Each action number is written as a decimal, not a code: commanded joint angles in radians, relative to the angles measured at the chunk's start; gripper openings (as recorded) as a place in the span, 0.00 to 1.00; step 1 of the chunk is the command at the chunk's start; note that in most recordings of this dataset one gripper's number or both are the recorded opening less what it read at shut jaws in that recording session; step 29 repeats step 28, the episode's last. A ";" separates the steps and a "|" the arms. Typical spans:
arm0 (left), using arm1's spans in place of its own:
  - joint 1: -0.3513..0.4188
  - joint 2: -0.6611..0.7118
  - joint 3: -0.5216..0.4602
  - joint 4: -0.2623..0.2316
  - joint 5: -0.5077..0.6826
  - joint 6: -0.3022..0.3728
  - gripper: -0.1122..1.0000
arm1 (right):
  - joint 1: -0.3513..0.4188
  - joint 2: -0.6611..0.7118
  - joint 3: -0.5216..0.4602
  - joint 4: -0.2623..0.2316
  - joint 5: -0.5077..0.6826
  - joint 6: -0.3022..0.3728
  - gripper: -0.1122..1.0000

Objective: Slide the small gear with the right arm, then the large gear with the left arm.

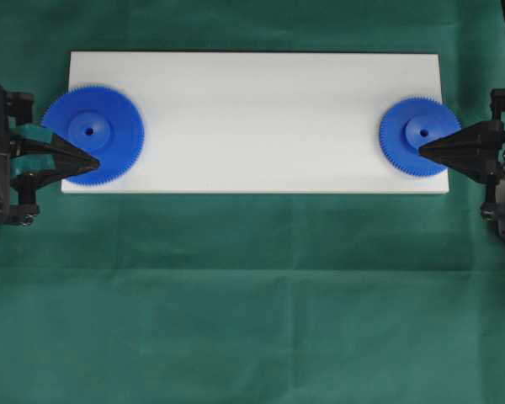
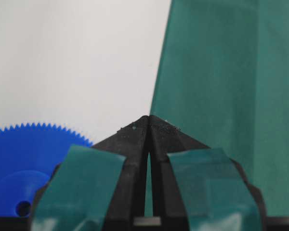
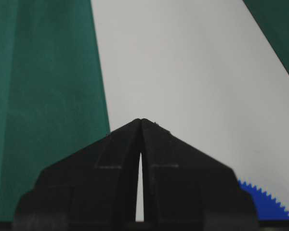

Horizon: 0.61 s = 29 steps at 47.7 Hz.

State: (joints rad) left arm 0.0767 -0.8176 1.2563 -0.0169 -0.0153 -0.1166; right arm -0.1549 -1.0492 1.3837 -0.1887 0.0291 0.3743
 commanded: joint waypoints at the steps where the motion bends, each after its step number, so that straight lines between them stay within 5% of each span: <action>1: -0.005 -0.014 -0.002 0.002 -0.011 0.002 0.10 | 0.011 0.005 -0.011 -0.012 -0.017 -0.003 0.55; 13: -0.005 -0.077 0.040 0.002 -0.034 0.002 0.10 | 0.023 0.005 -0.006 -0.086 -0.057 0.003 0.55; 29: -0.005 -0.166 0.092 0.002 -0.035 0.002 0.10 | 0.023 0.006 0.006 -0.089 -0.074 0.006 0.55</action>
